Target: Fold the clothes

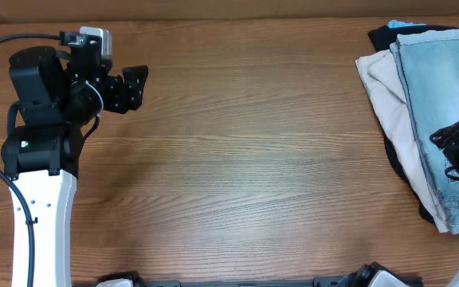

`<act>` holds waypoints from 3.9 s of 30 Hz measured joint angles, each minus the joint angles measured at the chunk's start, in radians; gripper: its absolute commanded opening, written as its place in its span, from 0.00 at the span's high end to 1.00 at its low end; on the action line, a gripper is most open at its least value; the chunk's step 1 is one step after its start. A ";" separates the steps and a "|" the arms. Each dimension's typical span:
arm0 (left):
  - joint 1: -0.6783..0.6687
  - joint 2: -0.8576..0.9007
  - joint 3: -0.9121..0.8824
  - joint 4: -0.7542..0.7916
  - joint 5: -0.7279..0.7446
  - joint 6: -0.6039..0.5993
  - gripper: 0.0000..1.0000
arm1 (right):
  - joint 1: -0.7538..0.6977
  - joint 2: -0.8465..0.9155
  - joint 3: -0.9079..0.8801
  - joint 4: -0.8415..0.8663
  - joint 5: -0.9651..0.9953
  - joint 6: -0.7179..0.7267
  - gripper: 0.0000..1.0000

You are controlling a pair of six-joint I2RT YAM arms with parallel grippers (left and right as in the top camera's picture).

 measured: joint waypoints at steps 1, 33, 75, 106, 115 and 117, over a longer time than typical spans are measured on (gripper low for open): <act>0.000 0.000 0.000 -0.005 0.000 0.000 0.16 | 0.000 0.008 0.000 -0.001 0.016 0.004 0.40; 0.000 0.065 0.000 -0.017 0.000 0.000 0.07 | 0.124 0.407 -0.003 0.145 0.286 -0.026 0.34; 0.000 0.164 0.000 -0.029 -0.049 0.000 0.01 | 0.257 0.499 -0.003 0.194 0.582 -0.256 0.52; 0.000 0.164 0.000 0.108 -0.069 -0.040 0.00 | 0.369 0.475 0.425 -0.253 0.410 -0.146 0.96; 0.079 0.164 0.044 0.111 -0.068 -0.079 0.00 | 0.812 0.433 0.638 -0.349 0.151 -0.126 0.96; 0.107 0.164 0.051 0.112 -0.068 -0.079 0.00 | 0.929 0.442 0.638 -0.308 0.105 -0.113 0.96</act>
